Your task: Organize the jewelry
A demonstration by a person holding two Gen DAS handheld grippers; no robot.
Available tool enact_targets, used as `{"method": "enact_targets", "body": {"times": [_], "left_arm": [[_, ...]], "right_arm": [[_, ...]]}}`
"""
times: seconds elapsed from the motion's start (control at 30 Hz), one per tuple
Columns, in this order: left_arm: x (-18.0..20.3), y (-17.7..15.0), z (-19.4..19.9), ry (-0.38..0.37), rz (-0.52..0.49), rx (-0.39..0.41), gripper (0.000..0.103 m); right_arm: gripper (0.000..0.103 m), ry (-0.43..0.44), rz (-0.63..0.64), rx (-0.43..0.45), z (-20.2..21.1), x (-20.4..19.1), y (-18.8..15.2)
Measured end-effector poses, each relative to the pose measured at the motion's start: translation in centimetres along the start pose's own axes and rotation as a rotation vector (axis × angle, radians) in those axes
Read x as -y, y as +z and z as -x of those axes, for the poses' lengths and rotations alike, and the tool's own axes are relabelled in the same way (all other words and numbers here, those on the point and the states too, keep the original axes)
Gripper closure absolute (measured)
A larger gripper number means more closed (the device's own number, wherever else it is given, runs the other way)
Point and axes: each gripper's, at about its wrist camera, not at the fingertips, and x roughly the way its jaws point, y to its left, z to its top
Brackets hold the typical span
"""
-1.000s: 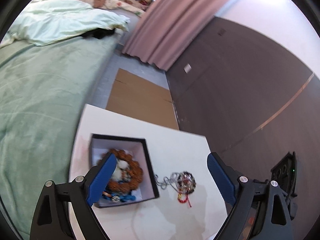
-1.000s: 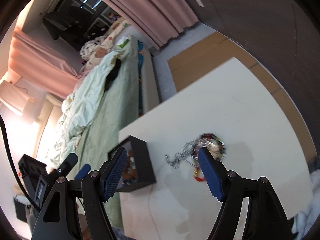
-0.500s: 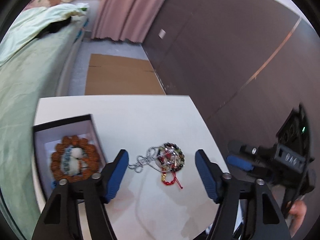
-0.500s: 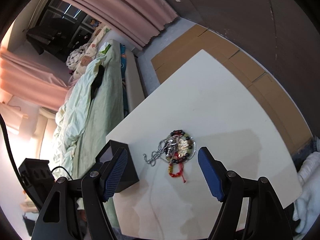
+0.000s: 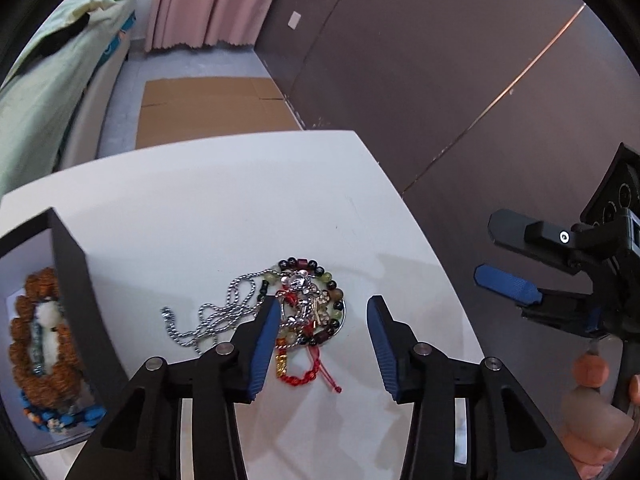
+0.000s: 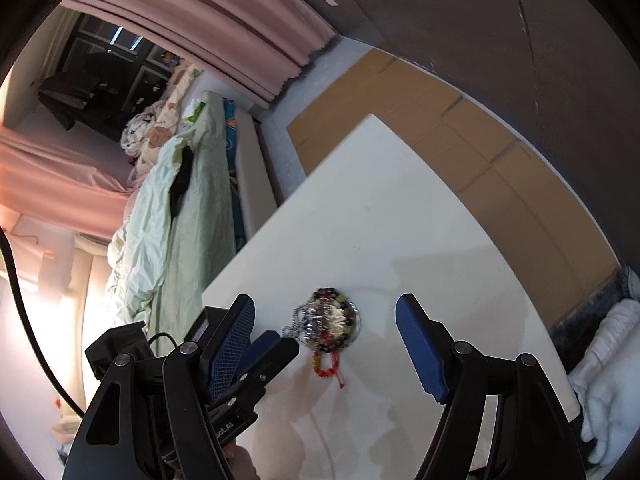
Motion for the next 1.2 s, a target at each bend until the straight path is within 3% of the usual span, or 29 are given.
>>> {"method": "enact_targets", "body": {"times": [0.07,0.3,0.37,0.47,0.5,0.8,1.13,1.2], "left_arm": [[0.0,0.1,-0.7,0.013,0.001,-0.011,0.065],[-0.1,0.7,-2.9,0.048,0.025,-0.029,0.068],[-0.1,0.6,-3.3,0.065,0.023,-0.037,0.080],[-0.1,0.6,-3.4,0.066,0.017,-0.035,0.084],[-0.1,0.7,-3.3,0.070,0.014,-0.033,0.093],[-1.1,1.7,0.1,0.020,0.050,0.038,0.094],[-2.7,2.4,4.3,-0.020,0.113,0.129,0.094],[-2.9,2.5,5.2,-0.028,0.122,0.148,0.094]], "right_arm": [[0.029,-0.001,-0.025,-0.020,-0.4,0.7,0.0],[0.030,-0.013,-0.075,-0.030,-1.0,1.7,0.3],[0.030,-0.011,-0.071,-0.032,-1.0,1.6,0.3],[0.030,-0.011,-0.065,-0.041,-1.4,1.3,0.5],[0.030,-0.010,-0.061,-0.048,-1.7,1.1,0.4],[0.030,-0.007,-0.026,-0.083,-3.1,0.4,0.2],[0.063,-0.078,0.040,-0.122,-5.5,-0.4,-0.4],[0.065,-0.101,0.069,-0.127,-6.2,-0.8,-0.5]]}}
